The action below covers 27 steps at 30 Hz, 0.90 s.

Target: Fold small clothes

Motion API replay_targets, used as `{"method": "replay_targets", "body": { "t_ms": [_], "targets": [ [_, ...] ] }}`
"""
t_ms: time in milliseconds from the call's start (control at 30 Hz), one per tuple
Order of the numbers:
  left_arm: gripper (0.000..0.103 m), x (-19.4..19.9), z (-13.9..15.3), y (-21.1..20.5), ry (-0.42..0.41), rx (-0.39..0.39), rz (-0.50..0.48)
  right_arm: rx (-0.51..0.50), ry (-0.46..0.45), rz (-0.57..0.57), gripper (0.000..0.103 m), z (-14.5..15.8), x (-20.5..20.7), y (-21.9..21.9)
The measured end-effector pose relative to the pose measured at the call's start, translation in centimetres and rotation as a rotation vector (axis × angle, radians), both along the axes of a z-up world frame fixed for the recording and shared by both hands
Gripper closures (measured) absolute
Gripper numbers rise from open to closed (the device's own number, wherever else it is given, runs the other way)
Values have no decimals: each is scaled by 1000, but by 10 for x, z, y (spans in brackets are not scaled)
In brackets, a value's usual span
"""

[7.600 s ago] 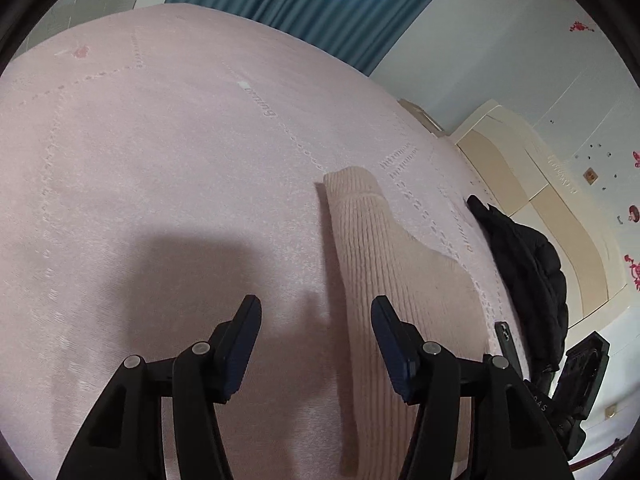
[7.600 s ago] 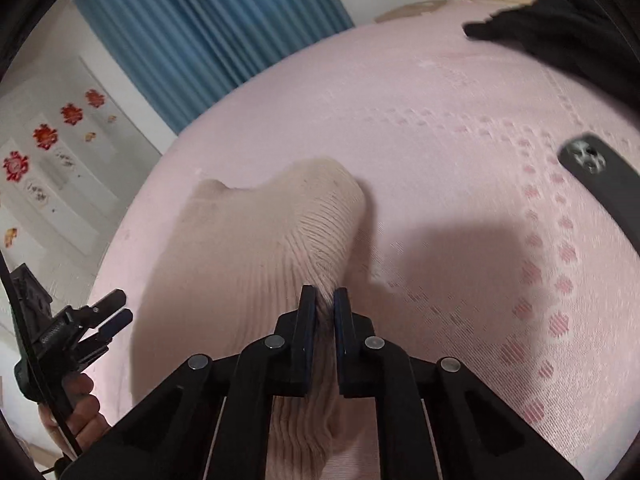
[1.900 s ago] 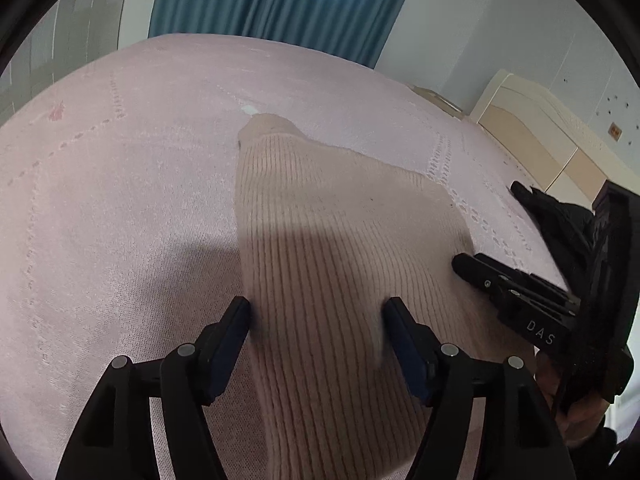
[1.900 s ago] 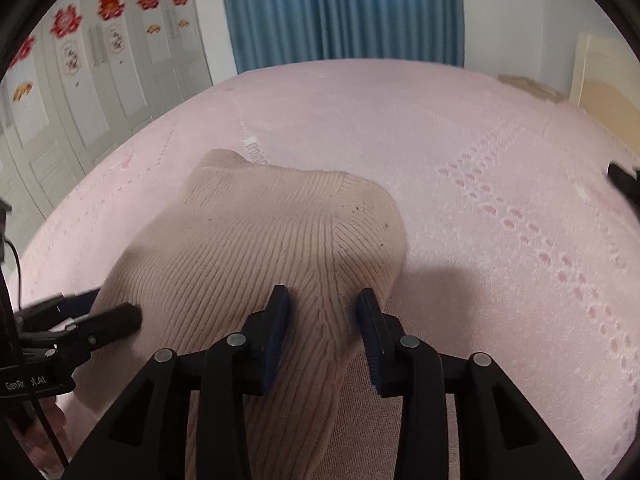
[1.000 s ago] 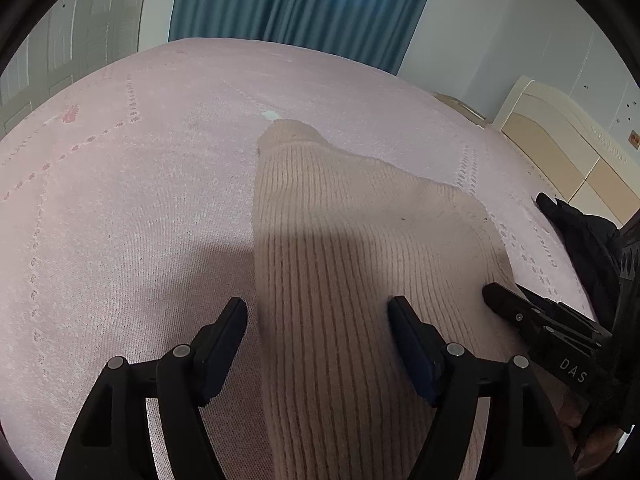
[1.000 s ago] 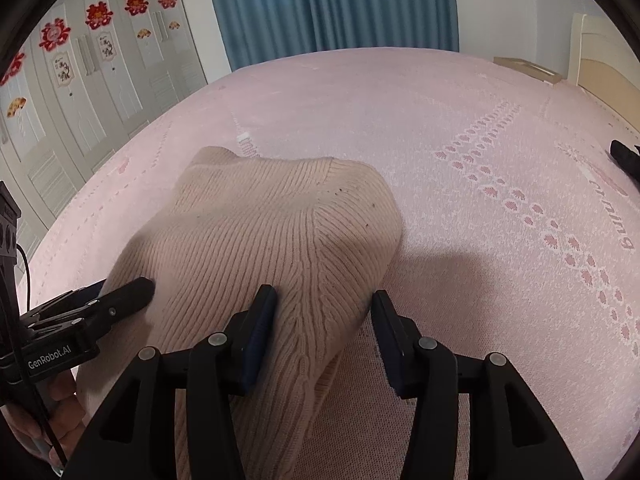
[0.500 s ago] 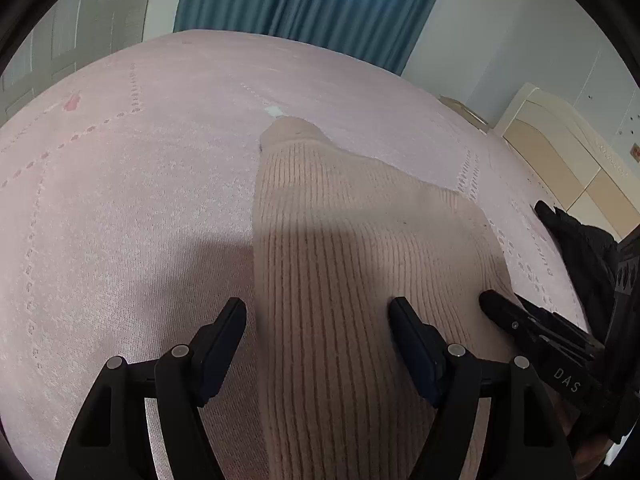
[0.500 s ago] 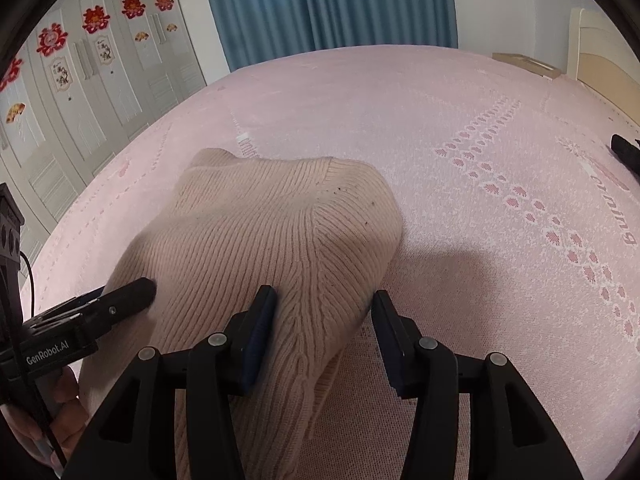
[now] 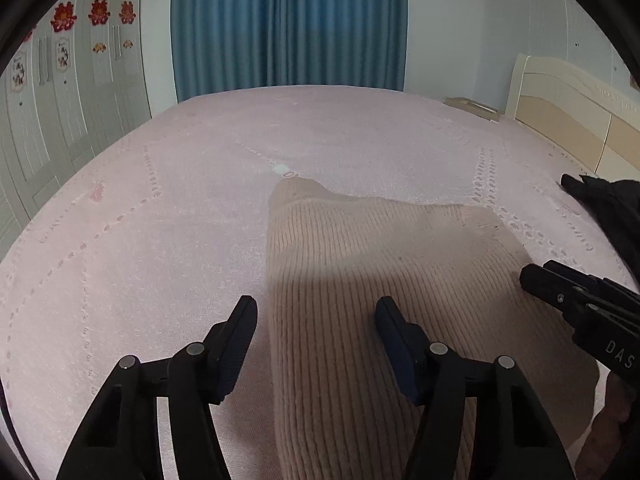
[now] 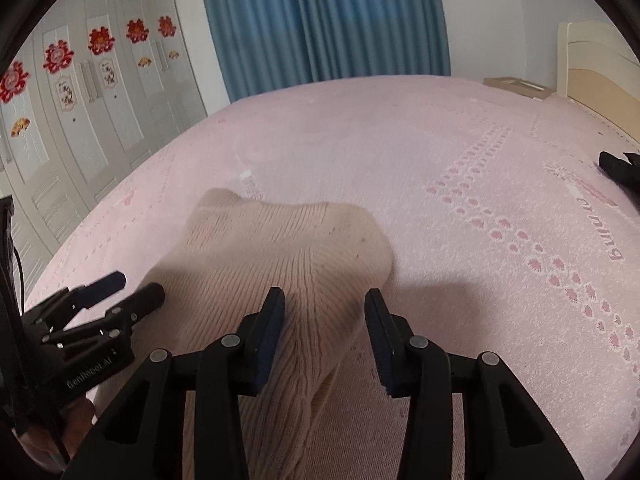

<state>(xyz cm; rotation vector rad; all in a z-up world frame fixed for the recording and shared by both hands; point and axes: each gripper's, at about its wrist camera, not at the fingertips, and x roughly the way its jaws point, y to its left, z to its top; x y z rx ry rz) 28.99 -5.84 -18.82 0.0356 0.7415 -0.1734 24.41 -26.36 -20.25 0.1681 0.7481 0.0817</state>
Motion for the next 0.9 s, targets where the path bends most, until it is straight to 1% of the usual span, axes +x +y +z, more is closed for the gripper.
{"method": "replay_targets", "body": {
  "t_ms": [100,133,167,200,267,300,367,467,500,567,667,733,833,900],
  "targets": [
    [47,6,1,6,15,-42,12,18,-8,-31,64,1,2,-4],
    [47,8,0,9,21,-53,16,22,4,-41,66,-1,5,-6],
    [49,10,-1,10,28,-62,16,22,21,-48,69,-4,9,-7],
    [51,11,-2,12,36,-74,15,6,61,-61,69,-10,14,-7],
    [52,14,-6,14,48,-88,7,-27,107,-76,69,-19,21,-6],
    [55,13,-8,13,50,-90,4,-32,112,-83,69,-22,22,-6],
    [58,12,-8,12,51,-91,-3,-26,111,-82,71,-21,21,-7],
    [64,8,-3,13,28,-105,-2,-27,99,-76,71,-19,17,-7],
    [64,6,0,16,17,-118,-5,-19,92,-71,71,-17,16,-8],
    [64,7,5,19,2,-139,1,18,77,-64,71,-11,12,-13],
    [64,15,-1,25,49,-178,11,90,55,-68,70,-8,7,-25],
    [64,21,-9,30,97,-223,13,146,70,-73,70,-11,11,-30],
    [64,25,-9,42,114,-283,11,241,112,-75,69,-21,19,-33],
    [64,26,-9,49,117,-300,21,262,121,-83,68,-24,22,-31]
  ]
}}
